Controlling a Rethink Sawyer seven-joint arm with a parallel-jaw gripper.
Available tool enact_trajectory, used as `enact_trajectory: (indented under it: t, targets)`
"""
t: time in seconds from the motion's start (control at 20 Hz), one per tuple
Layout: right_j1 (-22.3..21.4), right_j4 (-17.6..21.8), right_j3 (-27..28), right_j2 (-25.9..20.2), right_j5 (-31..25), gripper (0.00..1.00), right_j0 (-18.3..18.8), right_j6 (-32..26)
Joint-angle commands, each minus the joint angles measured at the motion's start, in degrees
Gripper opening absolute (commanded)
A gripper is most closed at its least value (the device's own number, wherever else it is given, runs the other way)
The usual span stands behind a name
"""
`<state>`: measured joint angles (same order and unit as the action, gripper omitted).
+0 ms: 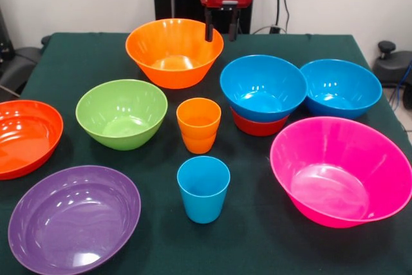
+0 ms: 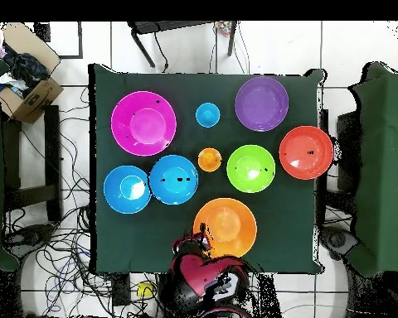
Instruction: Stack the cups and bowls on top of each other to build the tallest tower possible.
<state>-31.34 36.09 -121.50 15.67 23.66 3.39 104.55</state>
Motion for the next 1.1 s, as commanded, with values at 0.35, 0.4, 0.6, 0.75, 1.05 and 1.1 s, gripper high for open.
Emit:
enact_trajectory:
  t: [0.35,0.4,0.6,0.75,1.05,1.1]
  targets:
    - [8.06,-3.96,1.88,-0.16,5.67,1.0,-0.94,8.14]
    - [8.93,-4.29,1.99,0.12,6.53,1.0,-1.12,8.13]
    - [10.69,-4.8,1.87,0.26,8.4,1.0,-1.16,8.34]
    - [12.47,-5.37,1.68,0.39,10.63,1.0,-0.6,8.8]
    - [15.56,-5.57,2.51,1.17,13.99,1.0,-0.69,7.68]
    - [15.59,-5.15,2.68,1.13,14.01,1.0,-0.38,7.5]
